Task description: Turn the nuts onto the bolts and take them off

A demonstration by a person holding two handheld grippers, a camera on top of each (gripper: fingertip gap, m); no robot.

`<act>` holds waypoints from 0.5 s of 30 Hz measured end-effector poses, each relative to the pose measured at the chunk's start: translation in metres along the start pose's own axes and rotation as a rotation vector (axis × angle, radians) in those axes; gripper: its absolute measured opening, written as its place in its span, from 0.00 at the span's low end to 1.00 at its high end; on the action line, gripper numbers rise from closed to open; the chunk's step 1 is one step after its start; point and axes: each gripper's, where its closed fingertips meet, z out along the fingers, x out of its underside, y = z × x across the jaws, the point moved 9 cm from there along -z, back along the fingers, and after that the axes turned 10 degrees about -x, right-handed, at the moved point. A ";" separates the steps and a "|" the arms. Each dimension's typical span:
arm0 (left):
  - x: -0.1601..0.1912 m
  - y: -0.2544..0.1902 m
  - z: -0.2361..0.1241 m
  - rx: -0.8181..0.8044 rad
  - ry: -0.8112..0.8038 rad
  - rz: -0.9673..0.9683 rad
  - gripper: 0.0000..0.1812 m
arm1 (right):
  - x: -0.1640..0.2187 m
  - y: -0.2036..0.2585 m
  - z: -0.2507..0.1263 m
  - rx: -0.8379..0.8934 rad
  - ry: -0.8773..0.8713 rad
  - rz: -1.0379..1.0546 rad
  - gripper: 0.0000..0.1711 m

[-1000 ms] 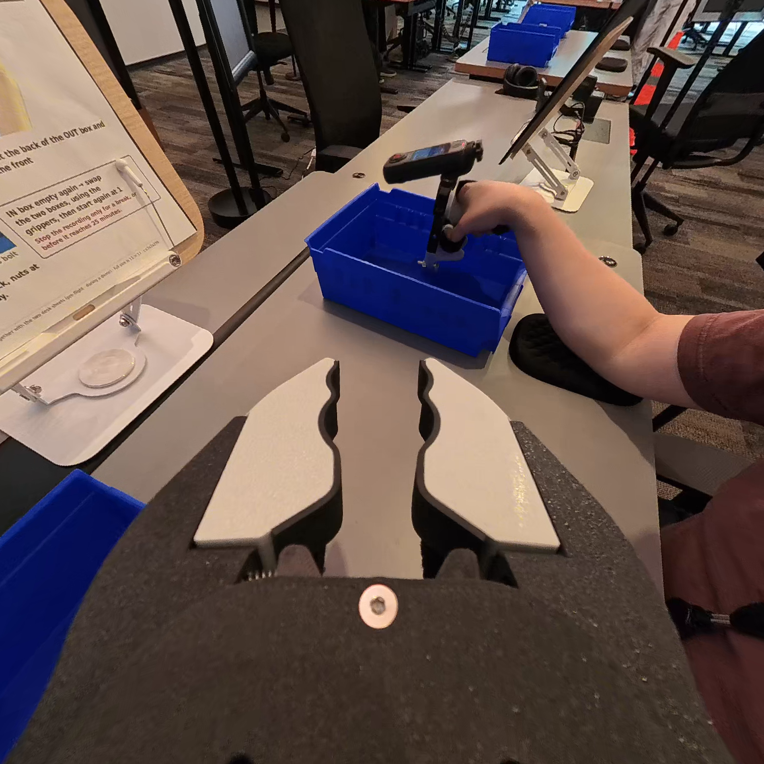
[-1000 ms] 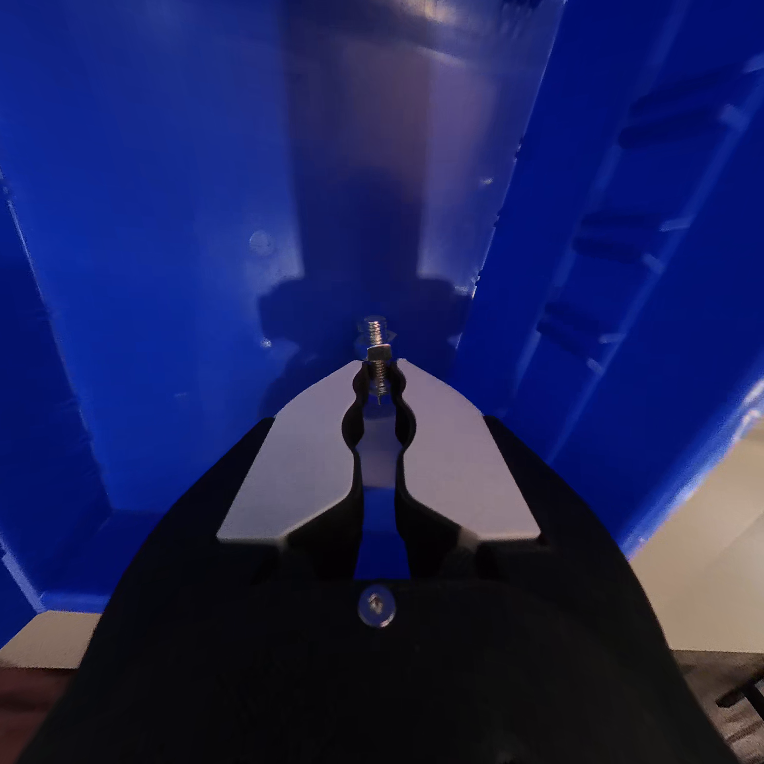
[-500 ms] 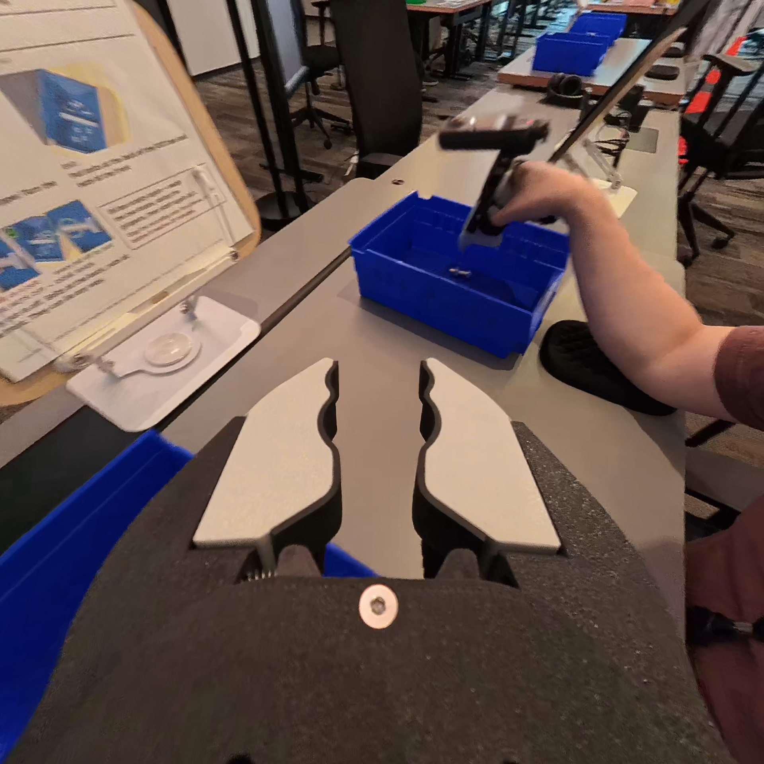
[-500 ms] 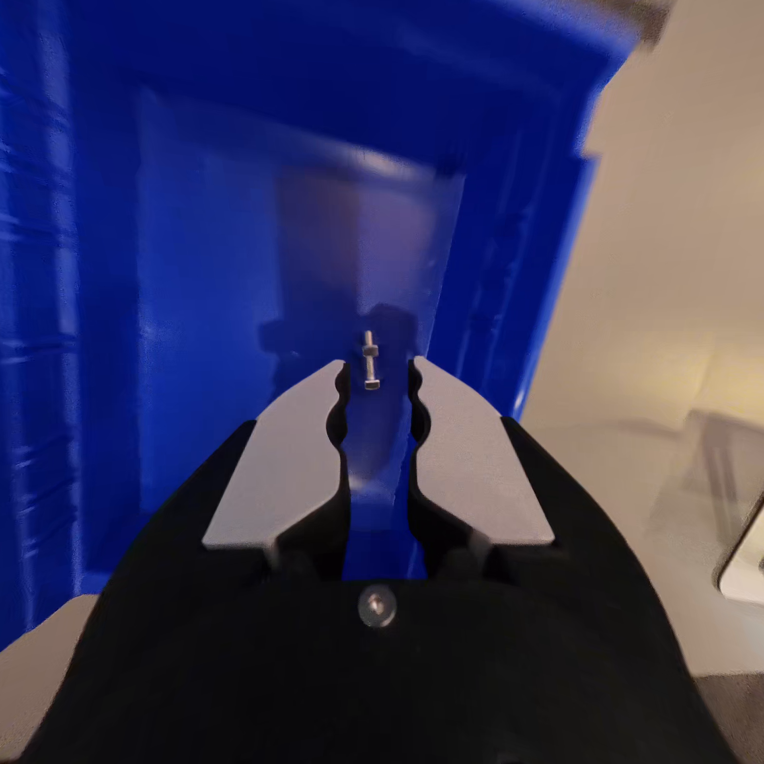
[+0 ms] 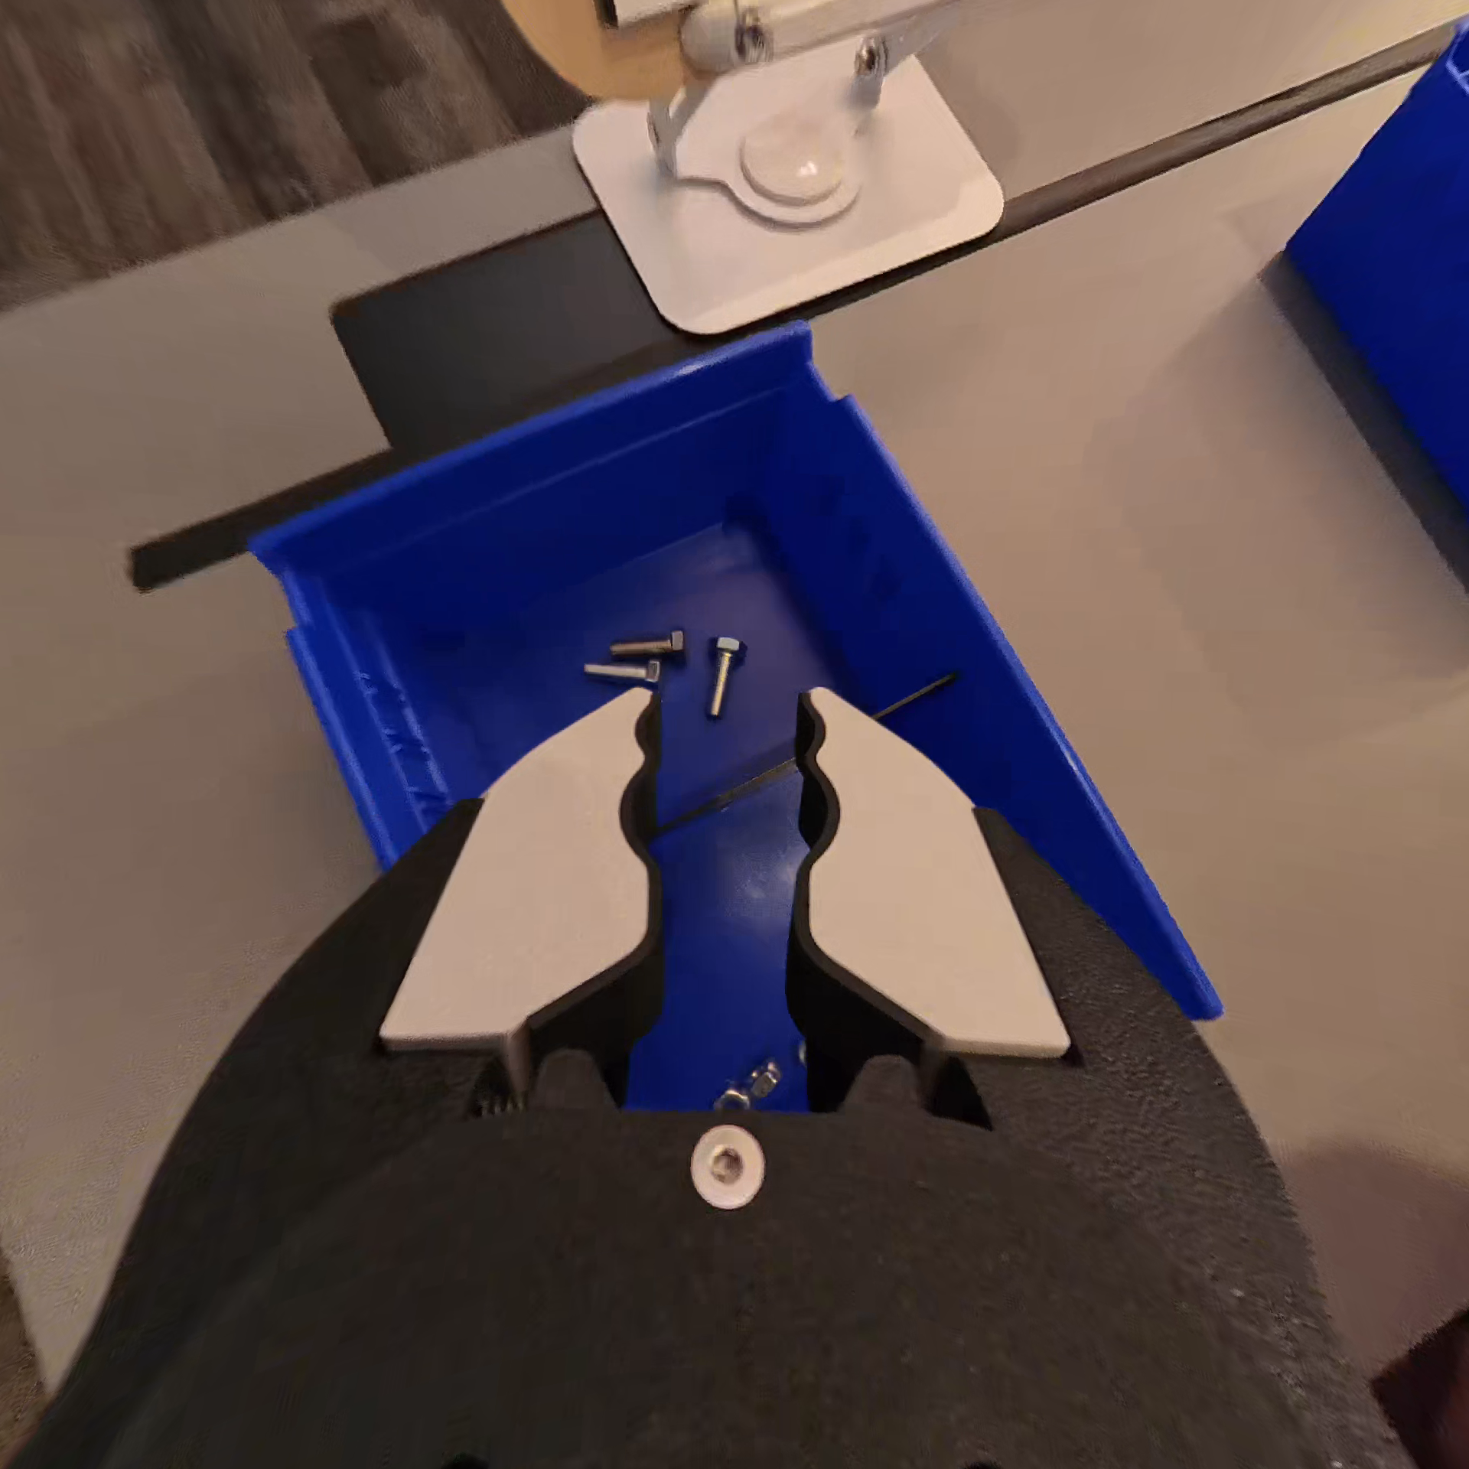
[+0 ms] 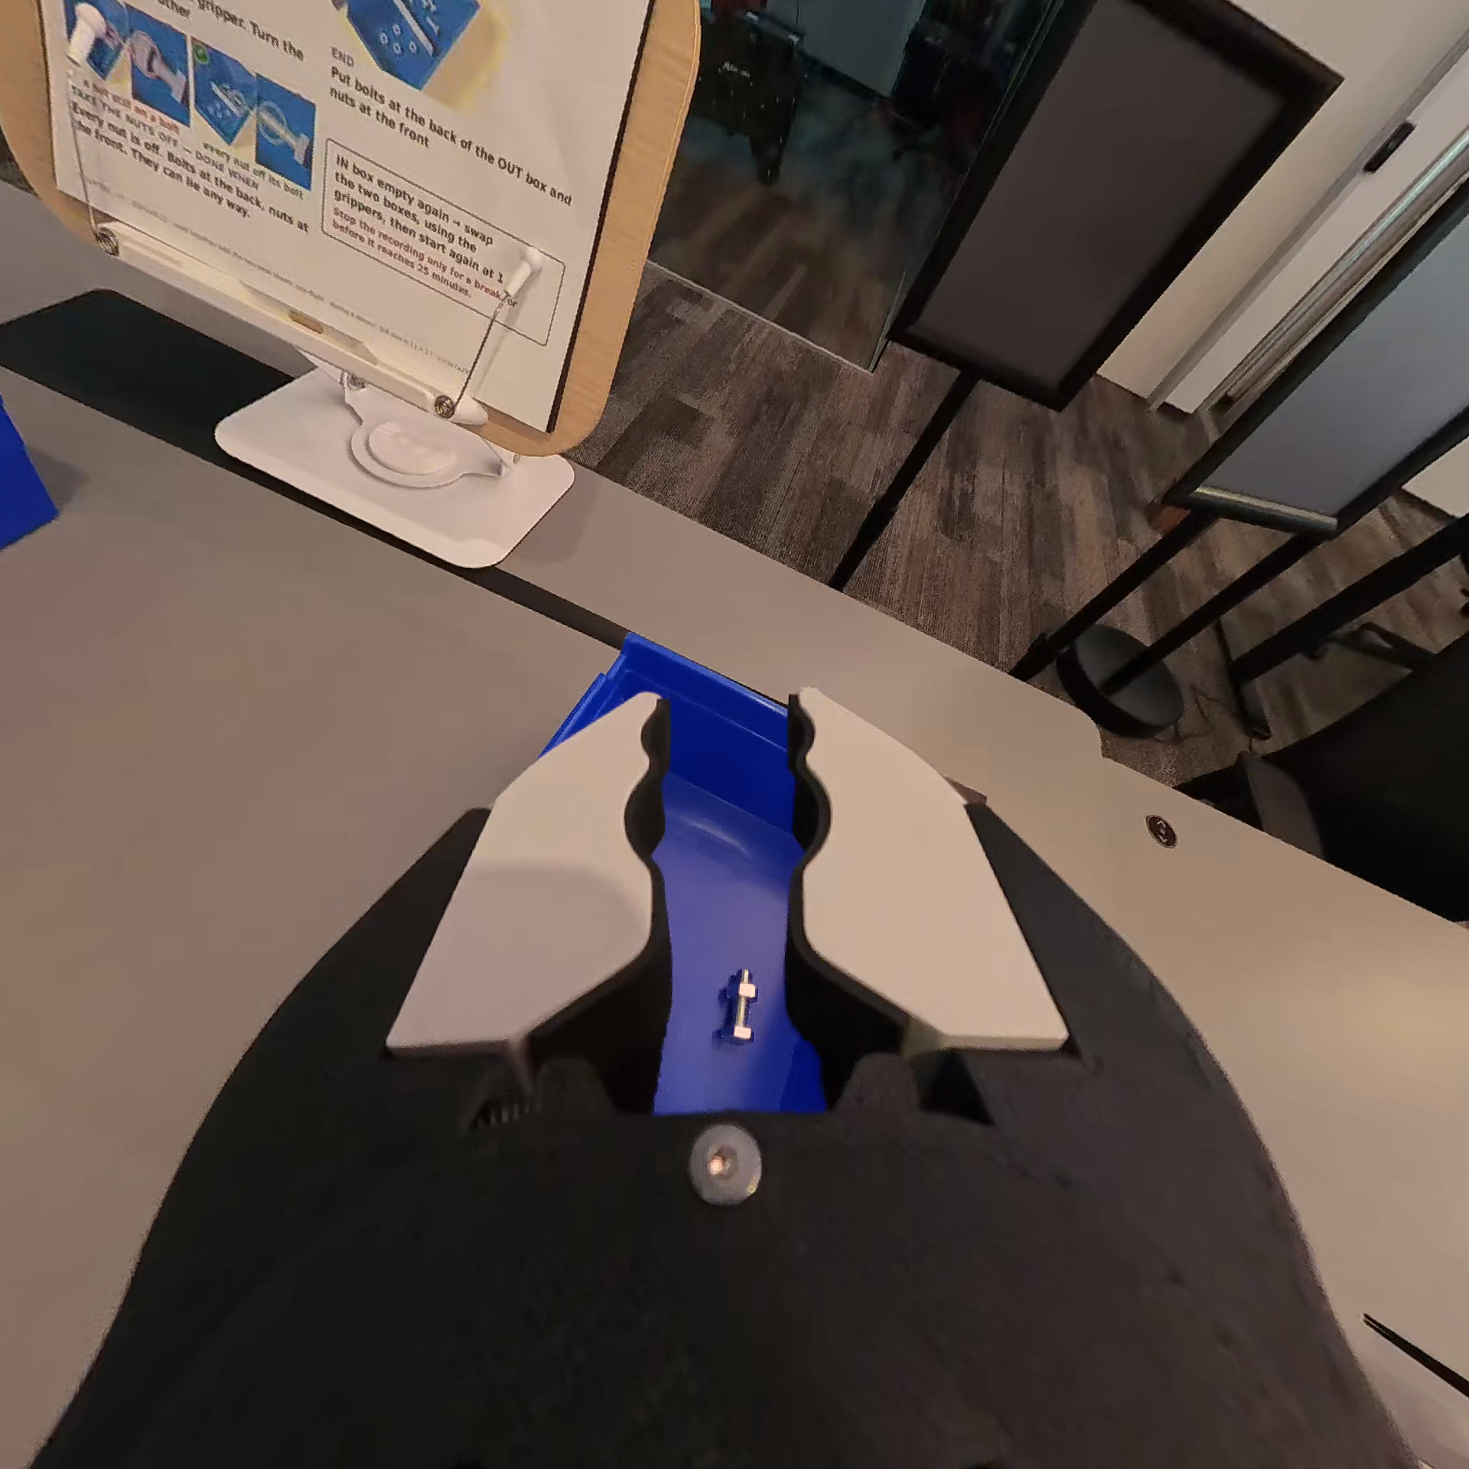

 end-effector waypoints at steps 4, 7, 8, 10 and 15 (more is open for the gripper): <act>0.007 0.004 0.025 0.016 0.134 -0.034 0.15 | 0.005 -0.003 0.006 -0.003 0.044 -0.001 0.17; 0.010 0.003 0.027 0.027 0.166 -0.034 0.15 | 0.008 -0.005 0.008 0.006 0.068 -0.003 0.18; 0.011 0.003 0.025 0.027 0.173 -0.029 0.15 | 0.008 -0.005 0.009 0.005 0.071 -0.003 0.18; 0.012 -0.001 0.012 0.036 0.162 -0.020 0.15 | 0.010 -0.006 0.008 -0.001 0.073 -0.007 0.19; 0.030 -0.023 -0.024 0.138 0.227 0.051 0.14 | 0.014 -0.013 0.002 -0.003 0.063 0.012 0.20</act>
